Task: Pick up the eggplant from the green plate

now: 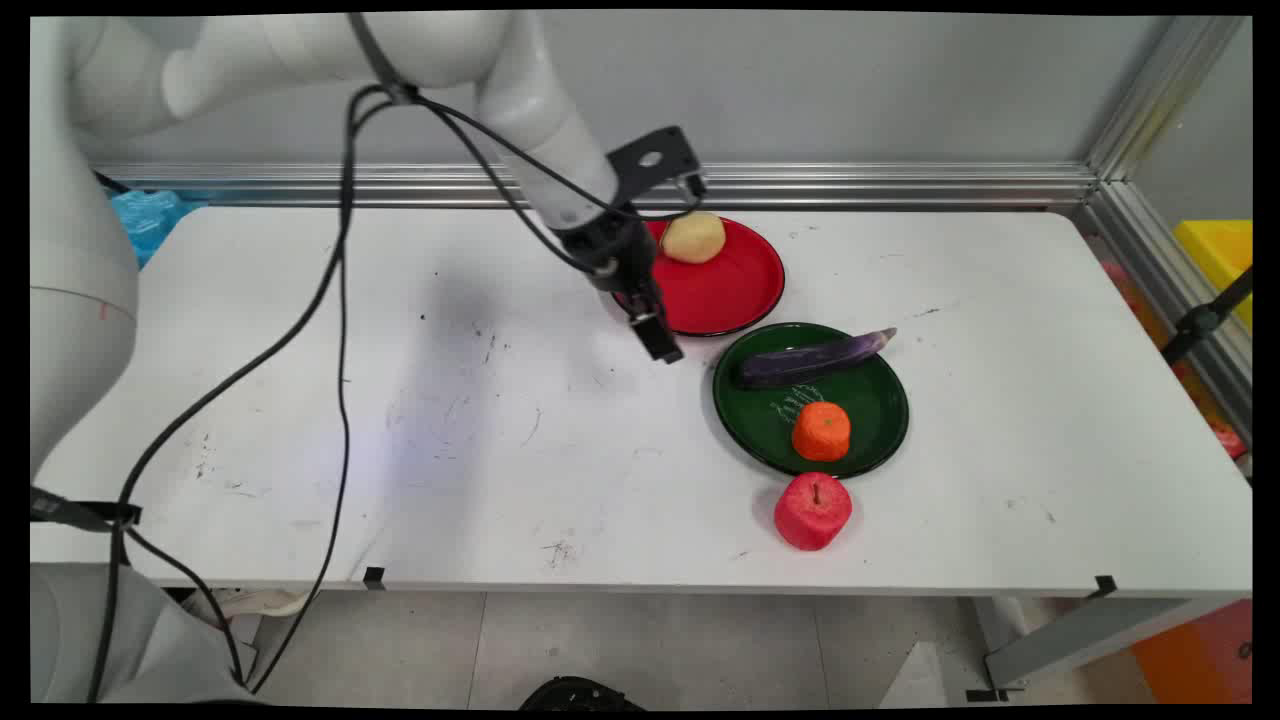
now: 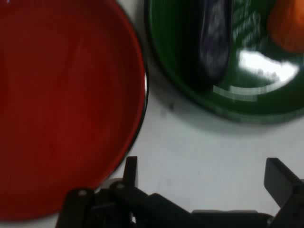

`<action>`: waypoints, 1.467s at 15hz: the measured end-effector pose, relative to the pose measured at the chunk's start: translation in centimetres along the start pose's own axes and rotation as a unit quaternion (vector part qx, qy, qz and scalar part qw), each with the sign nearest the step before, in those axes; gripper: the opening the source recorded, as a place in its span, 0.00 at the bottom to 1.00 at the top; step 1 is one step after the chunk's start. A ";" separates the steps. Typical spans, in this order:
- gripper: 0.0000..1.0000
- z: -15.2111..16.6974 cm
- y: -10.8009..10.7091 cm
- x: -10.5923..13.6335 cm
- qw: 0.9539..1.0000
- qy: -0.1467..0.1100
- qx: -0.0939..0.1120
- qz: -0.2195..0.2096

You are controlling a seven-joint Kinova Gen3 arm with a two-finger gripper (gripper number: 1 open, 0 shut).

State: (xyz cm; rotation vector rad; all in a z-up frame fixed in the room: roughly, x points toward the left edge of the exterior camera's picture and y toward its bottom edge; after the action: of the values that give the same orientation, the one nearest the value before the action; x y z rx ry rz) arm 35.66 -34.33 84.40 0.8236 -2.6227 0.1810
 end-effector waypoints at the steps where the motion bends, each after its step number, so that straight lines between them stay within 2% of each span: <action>1: 1.00 0.6 0.2 0.7 1.000 0.007 0.000 0.003; 5: 1.00 3.6 1.2 4.0 0.999 0.045 0.006 0.012; 10: 1.00 5.7 2.0 5.7 0.998 0.065 0.009 0.014; 22: 1.00 10.3 3.5 6.0 0.996 0.081 0.030 0.012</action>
State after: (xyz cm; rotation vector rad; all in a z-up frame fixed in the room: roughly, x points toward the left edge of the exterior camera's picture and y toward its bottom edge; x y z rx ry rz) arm 25.82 -37.04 77.35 0.7634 -2.4873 0.3210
